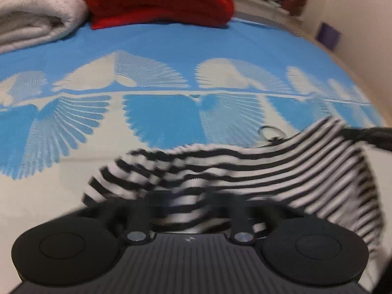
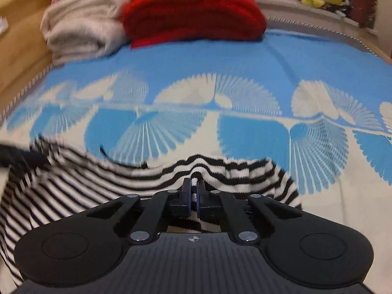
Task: Fold small clothes
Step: 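Lower the folded shirt onto the bed and open both grippers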
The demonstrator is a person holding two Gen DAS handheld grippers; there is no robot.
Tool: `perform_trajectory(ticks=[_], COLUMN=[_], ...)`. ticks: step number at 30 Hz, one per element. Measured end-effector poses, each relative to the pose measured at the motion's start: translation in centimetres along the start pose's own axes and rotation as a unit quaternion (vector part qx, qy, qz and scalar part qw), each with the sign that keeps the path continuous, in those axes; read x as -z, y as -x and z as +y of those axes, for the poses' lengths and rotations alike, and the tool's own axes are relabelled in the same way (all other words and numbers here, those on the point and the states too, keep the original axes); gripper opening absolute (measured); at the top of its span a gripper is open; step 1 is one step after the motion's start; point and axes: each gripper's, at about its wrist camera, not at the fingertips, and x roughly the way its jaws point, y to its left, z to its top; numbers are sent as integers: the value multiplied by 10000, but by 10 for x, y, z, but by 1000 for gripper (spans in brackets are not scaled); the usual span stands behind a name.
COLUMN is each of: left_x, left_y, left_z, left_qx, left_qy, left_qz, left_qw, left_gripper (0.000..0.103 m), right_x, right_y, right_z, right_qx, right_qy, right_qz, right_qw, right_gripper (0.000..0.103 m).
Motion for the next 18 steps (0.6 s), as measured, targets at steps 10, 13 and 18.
perform_trajectory(ticks=[10, 13, 18], left_x=[-4, -8, -2], left_y=[-19, 5, 28], left_z=[20, 32, 67], left_qx=[-202, -233, -274], left_qy=[753, 960, 1552], left_qz=[249, -201, -344], left_qw=[9966, 9949, 9869], left_gripper=[24, 29, 68], right_x=[9, 9, -6], right_y=[-30, -27, 10], right_z=[0, -8, -50], right_qx=[360, 425, 675], right_qy=[-13, -60, -900], right_qz=[494, 551, -207], right_qw=[9981, 9976, 9934], right_gripper=[17, 24, 52])
